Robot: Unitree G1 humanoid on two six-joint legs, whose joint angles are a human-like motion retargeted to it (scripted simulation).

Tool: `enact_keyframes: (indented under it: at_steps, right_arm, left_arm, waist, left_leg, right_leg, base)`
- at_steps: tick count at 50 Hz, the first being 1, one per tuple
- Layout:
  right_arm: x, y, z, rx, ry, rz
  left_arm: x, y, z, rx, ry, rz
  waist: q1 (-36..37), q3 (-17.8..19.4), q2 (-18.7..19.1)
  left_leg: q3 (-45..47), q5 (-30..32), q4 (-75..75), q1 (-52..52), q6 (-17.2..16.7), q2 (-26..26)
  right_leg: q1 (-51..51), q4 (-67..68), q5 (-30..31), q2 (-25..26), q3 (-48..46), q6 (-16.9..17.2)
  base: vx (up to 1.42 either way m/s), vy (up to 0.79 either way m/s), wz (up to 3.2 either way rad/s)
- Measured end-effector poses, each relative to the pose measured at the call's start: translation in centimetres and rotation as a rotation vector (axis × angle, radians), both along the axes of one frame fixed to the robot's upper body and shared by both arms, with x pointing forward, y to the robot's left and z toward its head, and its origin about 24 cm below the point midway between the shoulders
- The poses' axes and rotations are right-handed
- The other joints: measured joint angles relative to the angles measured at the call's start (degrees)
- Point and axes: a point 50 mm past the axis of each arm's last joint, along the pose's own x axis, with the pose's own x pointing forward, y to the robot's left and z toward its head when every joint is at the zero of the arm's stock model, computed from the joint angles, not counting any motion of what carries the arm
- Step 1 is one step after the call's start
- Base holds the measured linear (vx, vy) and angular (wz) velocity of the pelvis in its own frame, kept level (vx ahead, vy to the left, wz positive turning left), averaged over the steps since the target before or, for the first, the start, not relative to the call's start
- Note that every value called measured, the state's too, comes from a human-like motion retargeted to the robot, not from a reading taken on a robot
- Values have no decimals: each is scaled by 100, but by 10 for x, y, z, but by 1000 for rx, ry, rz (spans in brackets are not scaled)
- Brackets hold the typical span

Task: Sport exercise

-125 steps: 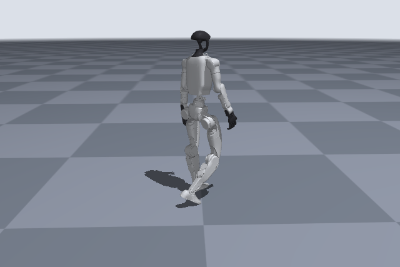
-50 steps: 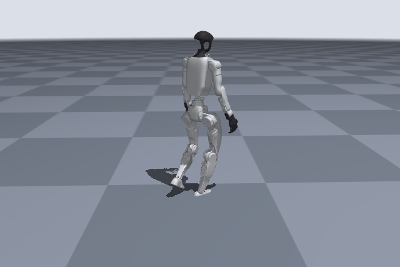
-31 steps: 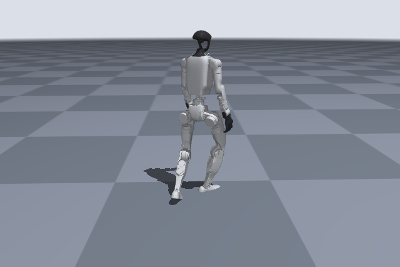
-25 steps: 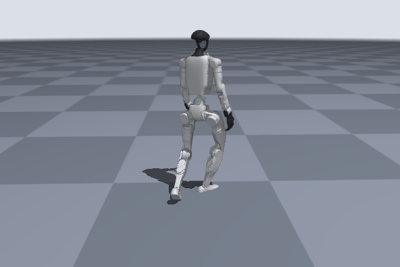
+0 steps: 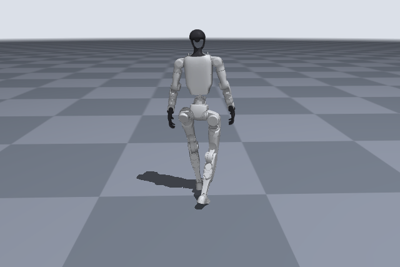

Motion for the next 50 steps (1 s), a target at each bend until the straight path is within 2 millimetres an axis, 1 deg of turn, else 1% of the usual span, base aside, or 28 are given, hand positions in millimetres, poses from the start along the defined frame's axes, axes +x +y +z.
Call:
enact_keyframes:
  at_steps: [2,4,5,8,10,12,13,15,17,19,21,23,25,27,29,32,34,35,36,37,38,40,43,46,50]
  right_arm:
    - [-2,-8,1,-32,9,-3]
    - [-1,-15,3,-59,12,-2]
    - [0,-17,3,-71,12,-3]
    - [0,-15,3,-83,12,14]
    - [7,-5,3,-68,0,44]
    - [15,8,2,-45,-15,88]
    - [20,14,3,-34,-27,116]
    - [37,27,7,-14,-71,172]
    - [56,38,14,1,-128,237]
    - [75,49,23,9,-197,308]
    - [93,58,35,10,-275,375]
    - [109,65,47,6,-351,434]
    - [119,70,58,-5,-417,484]
    - [124,73,65,-11,-462,515]
    - [123,76,67,-11,-480,529]
    - [114,76,62,0,-454,528]
    - [104,75,53,9,-404,518]
    - [96,73,48,14,-372,509]
    - [82,74,38,24,-318,497]
    - [69,74,30,30,-271,483]
    - [63,71,25,29,-236,467]
    - [62,59,21,14,-192,428]
    - [48,42,13,5,-110,341]
    - [33,25,6,9,-41,241]
    - [13,7,1,26,25,126]
  left_arm:
    - [-19,10,1,32,50,54]
    - [-31,23,5,68,74,117]
    - [-36,30,7,88,80,148]
    - [-35,47,14,142,56,215]
    - [-17,56,19,166,2,214]
    - [12,50,20,151,-63,150]
    - [28,43,20,134,-98,99]
    - [69,22,22,92,-174,-45]
    - [107,-7,26,43,-251,-221]
    - [139,-37,35,1,-329,-395]
    - [166,-65,46,-30,-408,-540]
    - [187,-87,58,-47,-485,-643]
    - [203,-99,71,-50,-560,-687]
    - [212,-101,80,-44,-619,-678]
    - [216,-96,85,-30,-654,-631]
    - [212,-77,82,2,-651,-531]
    - [202,-61,76,25,-620,-454]
    - [195,-53,72,37,-599,-416]
    - [180,-48,62,40,-559,-370]
    - [167,-43,54,49,-523,-324]
    - [159,-34,51,67,-498,-280]
    - [152,-9,52,120,-465,-200]
    - [123,13,42,150,-369,-90]
    - [85,28,31,158,-260,1]
    - [37,41,21,150,-129,87]
  waist:
    - [-25,-97,-54]
    - [-39,-191,-193]
    - [-36,-228,-290]
    - [46,-279,-679]
    - [155,-200,-924]
    - [267,-92,-1123]
    - [307,-32,-1206]
    - [371,128,-1347]
    - [348,279,-1429]
    - [278,420,-1454]
    - [193,552,-1432]
    - [127,679,-1390]
    - [99,807,-1338]
    - [104,932,-1280]
    - [127,1049,-1212]
    - [162,1169,-1108]
    - [199,1211,-1074]
    - [225,1218,-1088]
    - [236,1238,-1139]
    - [257,1273,-1161]
    - [296,1336,-1122]
    - [327,1416,-1042]
    - [290,1569,-874]
    - [213,1660,-715]
    - [138,1696,-497]
  left_leg:
    - [-9,185,-249,-123,-52,-175]
    - [-19,270,-319,-156,28,-340]
    - [-25,260,-240,-172,108,-409]
    - [0,-214,602,-296,464,-488]
    - [-74,-540,1248,-385,554,-456]
    - [-200,-704,1608,-386,571,-426]
    - [-258,-759,1685,-349,564,-408]
    - [-382,-793,1625,-232,531,-388]
    - [-528,-788,1437,-76,468,-381]
    - [-699,-770,1226,71,388,-373]
    - [-900,-729,998,208,289,-363]
    - [-1151,-702,783,326,170,-371]
    - [-1472,-697,580,441,48,-397]
    - [-1884,-694,397,550,-77,-448]
    - [-2362,-659,164,668,-190,-500]
    - [-3177,-536,-288,818,-321,-599]
    - [-3699,-481,-506,829,-384,-736]
    - [-3907,-509,-489,767,-400,-861]
    - [-4060,-496,-524,800,-408,-1048]
    - [-4165,-509,-572,830,-406,-1164]
    - [-4172,-574,-643,855,-381,-1136]
    - [-3787,-897,-836,768,-206,-850]
    - [-2682,-1281,-970,692,-9,-355]
    - [-1526,-1724,-765,704,127,146]
    - [-156,-2398,64,764,243,956]
  right_leg:
    - [39,290,-6,11,65,56]
    - [77,600,48,-25,89,126]
    - [98,778,63,-54,94,160]
    - [89,1589,279,-315,-110,198]
    - [-21,2251,561,-485,-338,156]
    - [-242,2925,712,-696,-589,37]
    - [-385,3260,696,-827,-720,-54]
    - [-743,3888,446,-1121,-925,-292]
    - [-1124,4371,37,-1386,-1027,-539]
    - [-1523,4662,-352,-1575,-1033,-756]
    - [-1923,4719,-675,-1657,-942,-906]
    - [-2290,4556,-912,-1638,-771,-970]
    - [-2596,4206,-1081,-1519,-523,-960]
    - [-2778,3651,-1187,-1263,-140,-848]
    - [-2810,2931,-1165,-868,425,-619]
    - [-2556,1794,-994,-150,1619,-219]
    - [-2280,1333,-928,203,2390,-29]
    - [-2177,1257,-960,305,2712,44]
    - [-2045,1321,-1117,253,2838,68]
    - [-1911,1333,-1261,203,2891,70]
    - [-1773,1240,-1376,155,2796,30]
    - [-1573,886,-1506,19,2453,-13]
    - [-1280,477,-1519,-201,1700,-7]
    - [-1027,112,-1415,-402,993,72]
    - [-731,-335,-1261,-611,120,209]
  base:
    - [56,7,123]
    - [59,2,129]
    - [60,-3,131]
    - [60,-10,129]
    - [58,-18,124]
    - [54,-23,135]
    - [50,-25,152]
    - [45,-26,169]
    - [38,-27,196]
    - [31,-28,216]
    - [23,-29,229]
    - [18,-29,235]
    - [14,-29,237]
    - [11,-28,248]
    - [10,-28,269]
    - [8,-27,298]
    - [3,-26,308]
    - [-2,-26,307]
    - [-5,-25,299]
    - [-6,-25,277]
    - [-6,-23,248]
    - [-5,-20,221]
    - [-10,-14,207]
    - [-12,-5,181]
    - [-13,5,155]
